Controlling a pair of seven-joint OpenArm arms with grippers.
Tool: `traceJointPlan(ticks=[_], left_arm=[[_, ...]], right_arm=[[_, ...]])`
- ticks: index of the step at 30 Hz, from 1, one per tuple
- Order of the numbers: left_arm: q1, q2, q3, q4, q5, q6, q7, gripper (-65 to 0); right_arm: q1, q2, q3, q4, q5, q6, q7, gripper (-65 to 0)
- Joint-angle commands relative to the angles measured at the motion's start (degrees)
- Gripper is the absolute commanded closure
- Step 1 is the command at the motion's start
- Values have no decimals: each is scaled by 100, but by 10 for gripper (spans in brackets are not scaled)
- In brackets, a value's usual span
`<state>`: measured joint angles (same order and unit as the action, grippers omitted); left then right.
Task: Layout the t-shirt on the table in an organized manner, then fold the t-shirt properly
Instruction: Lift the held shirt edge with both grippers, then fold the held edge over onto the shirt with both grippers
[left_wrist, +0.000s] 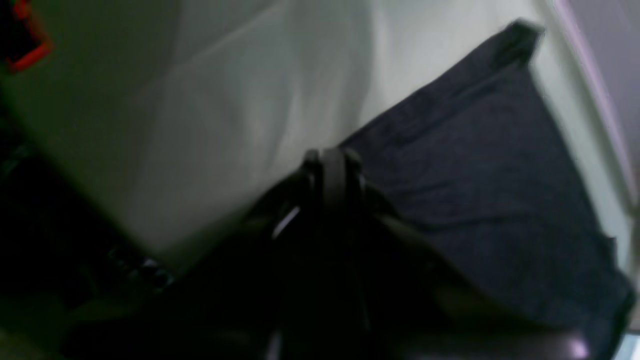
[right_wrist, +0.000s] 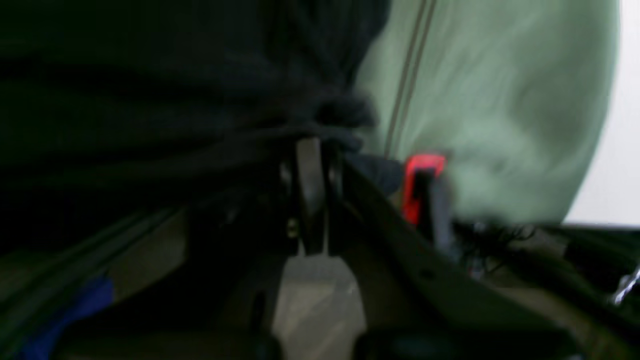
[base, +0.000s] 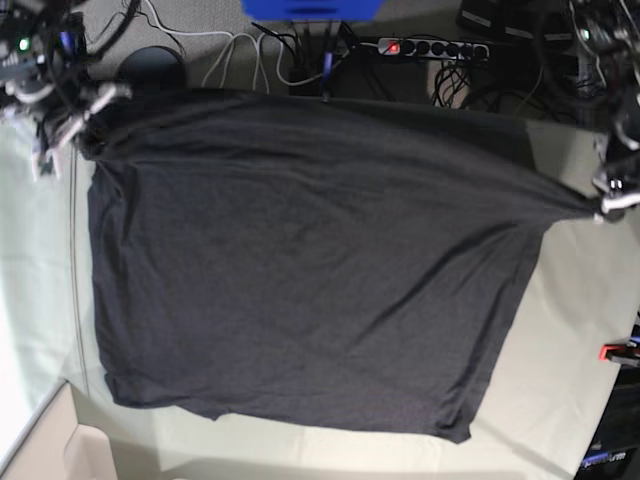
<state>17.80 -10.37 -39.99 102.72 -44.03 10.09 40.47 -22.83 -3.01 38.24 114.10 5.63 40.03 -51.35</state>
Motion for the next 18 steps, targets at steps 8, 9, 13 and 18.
traceJointPlan(ticks=[8,9,13,18], left_arm=[[-510,-93,-14,-465,-15,-20,-95,0],[-571,-93,-14,-527,-15,-20,-95,0],[-844,-93,-14,-826,-15,-20,-95,0],[-1160,-101,117,-1177,-15,-20,-95,0]], right_arm=[[635,191,40,84,-189,-3,120,0],[705,191,40,31,-286,-3,120,0],[969,208,40,-276,-523,-3,155,0],[1206,270,40,-558,-523,-3,164,0]])
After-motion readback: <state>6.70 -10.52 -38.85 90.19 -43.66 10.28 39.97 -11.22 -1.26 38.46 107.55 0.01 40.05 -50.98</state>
